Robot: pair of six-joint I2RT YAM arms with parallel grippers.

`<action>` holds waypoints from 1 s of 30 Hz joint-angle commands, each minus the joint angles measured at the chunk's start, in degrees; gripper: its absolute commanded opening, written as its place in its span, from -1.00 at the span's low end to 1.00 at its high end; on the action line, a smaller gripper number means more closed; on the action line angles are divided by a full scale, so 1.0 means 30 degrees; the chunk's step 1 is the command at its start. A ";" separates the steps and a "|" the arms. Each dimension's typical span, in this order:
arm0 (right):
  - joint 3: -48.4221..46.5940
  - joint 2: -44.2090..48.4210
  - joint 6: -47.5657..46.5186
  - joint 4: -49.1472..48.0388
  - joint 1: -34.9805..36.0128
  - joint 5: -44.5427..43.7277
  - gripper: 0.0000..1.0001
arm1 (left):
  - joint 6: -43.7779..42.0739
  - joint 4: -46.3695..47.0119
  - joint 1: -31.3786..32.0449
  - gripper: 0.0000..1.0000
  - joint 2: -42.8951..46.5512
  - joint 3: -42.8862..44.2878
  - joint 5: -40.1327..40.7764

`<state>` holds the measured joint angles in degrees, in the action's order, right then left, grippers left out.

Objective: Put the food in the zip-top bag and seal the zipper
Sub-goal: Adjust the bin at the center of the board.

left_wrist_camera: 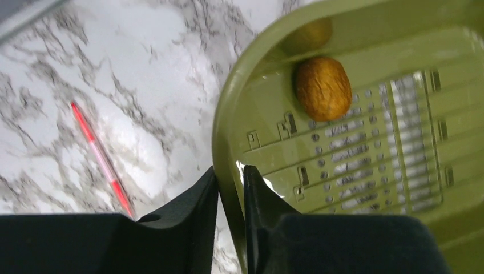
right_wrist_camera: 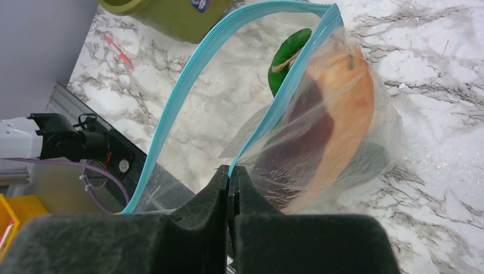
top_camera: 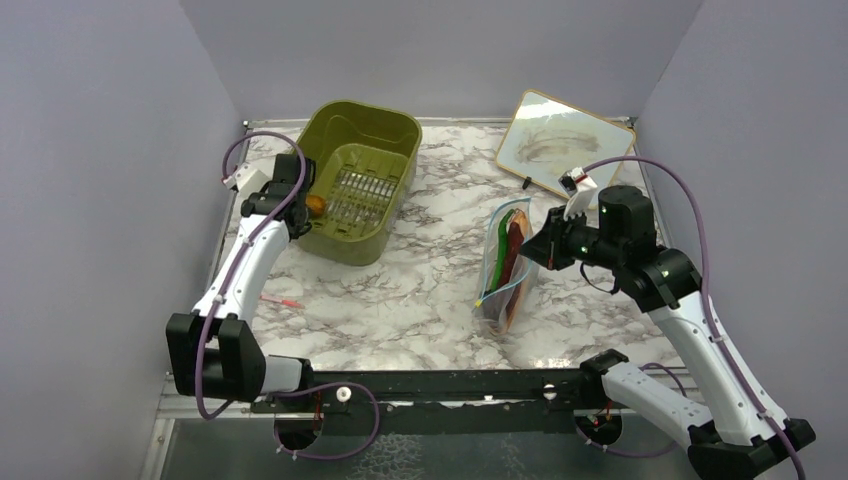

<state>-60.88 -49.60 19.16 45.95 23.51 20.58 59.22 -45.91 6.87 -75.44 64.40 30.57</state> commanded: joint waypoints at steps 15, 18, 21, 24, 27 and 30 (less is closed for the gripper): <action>-0.0363 -0.0767 -0.0114 -0.0093 -0.0013 -0.0672 -0.98 | -1.6852 1.2250 -0.3009 -1.00 -0.3761 0.1543 0.0013; -0.0496 -0.1269 -0.0022 -0.0086 -0.0013 -0.0707 -0.99 | -1.8467 1.3933 -0.3043 -1.00 -0.4779 0.1896 -0.1033; -0.0741 -0.1653 0.0016 -0.0109 -0.0013 -0.0851 -0.98 | -1.8992 1.3774 -0.3030 -0.87 -0.6037 0.3190 -0.0535; -0.0882 -0.1895 0.0052 -0.0209 -0.0013 -0.1201 -0.99 | -1.9333 1.3143 -0.3032 -0.58 -0.6995 0.4451 -0.0192; -0.0866 -0.2099 0.0250 -0.0413 -0.0012 -0.1214 -0.98 | -1.9333 1.2299 -0.3052 -0.32 -0.7226 0.6071 -0.0120; -0.0923 -0.2266 0.0430 -0.0521 -0.0013 -0.1007 -0.98 | -1.8517 1.0413 -0.3029 0.07 -0.7727 0.7771 -0.0787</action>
<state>-61.67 -55.88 19.49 45.80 23.51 18.17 3.60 -10.55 -2.09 -98.19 80.86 28.34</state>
